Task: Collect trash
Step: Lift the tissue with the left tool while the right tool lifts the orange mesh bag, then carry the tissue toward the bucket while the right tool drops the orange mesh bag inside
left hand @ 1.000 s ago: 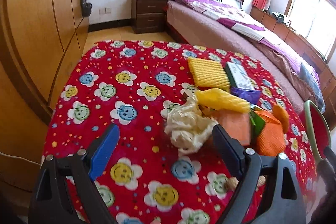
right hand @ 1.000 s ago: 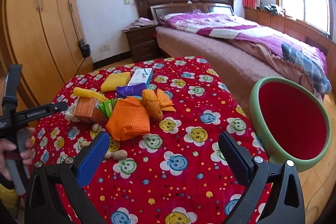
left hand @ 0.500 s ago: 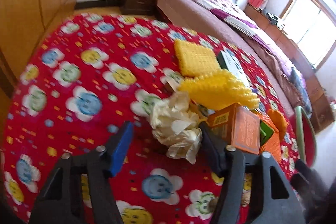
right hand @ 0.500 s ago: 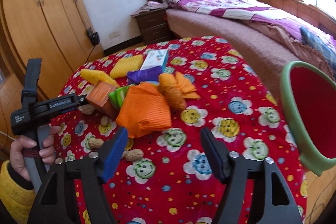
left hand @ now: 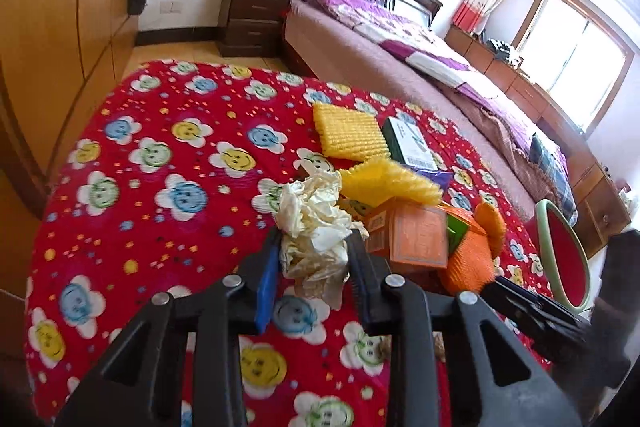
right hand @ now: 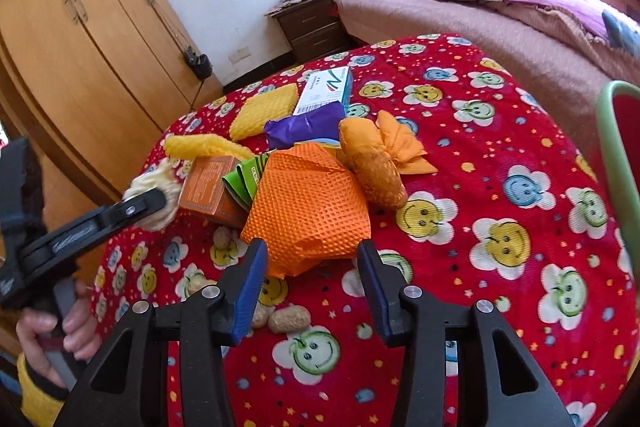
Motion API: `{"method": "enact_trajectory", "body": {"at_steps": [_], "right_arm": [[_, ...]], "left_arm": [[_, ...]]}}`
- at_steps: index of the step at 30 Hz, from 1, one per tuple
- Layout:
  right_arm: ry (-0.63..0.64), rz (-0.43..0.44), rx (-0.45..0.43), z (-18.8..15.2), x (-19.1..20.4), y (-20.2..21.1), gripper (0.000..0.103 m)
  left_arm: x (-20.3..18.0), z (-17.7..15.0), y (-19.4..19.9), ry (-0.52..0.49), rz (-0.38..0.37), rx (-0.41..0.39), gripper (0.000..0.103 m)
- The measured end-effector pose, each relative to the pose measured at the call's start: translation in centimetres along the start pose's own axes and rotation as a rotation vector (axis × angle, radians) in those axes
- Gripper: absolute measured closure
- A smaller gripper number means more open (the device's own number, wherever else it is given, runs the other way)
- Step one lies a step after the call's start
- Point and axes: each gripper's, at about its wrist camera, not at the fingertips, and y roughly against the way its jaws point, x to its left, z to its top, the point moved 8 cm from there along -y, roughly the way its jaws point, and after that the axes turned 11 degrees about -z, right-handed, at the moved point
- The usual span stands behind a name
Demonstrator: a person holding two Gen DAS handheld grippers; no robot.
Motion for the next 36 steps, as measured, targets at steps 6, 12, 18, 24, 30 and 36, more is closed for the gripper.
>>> {"method": "enact_trajectory", "body": {"at_steps": [6,12,18,24,30,36], "right_arm": [[-0.019,0.012,0.025,-0.1,0.0,-1.5,0.073],[-0.019,0.05,0.014,-0.3,0.2,-1.3,0.098],[-0.012,0.097,-0.045,-0.4,0.8,1.7,0.101],[0.01,0.144,-0.127,-0.9,1.7,5.4,0.101],[-0.001,0.167,-0.197,-1.1,1.7,9.2,0.102],[-0.036,0.168,-0.279,-1.0,0.4,12.6,0.102]], "left_arm": [[-0.5,-0.8,0.8,-0.019,0.002,-0.018,0.07],[-1.7,-1.7,1.2,-0.026,-0.007,-0.016,0.07],[-2.7,-2.5,2.5,0.002,-0.045,-0.027,0.07],[-3.9,-3.5,4.2,0.019,-0.065,-0.058,0.07],[-4.9,-4.2,5.8,0.04,-0.091,-0.076,0.07],[-6.3,-4.6,7.4,0.022,-0.101,-0.097,0.07]]}}
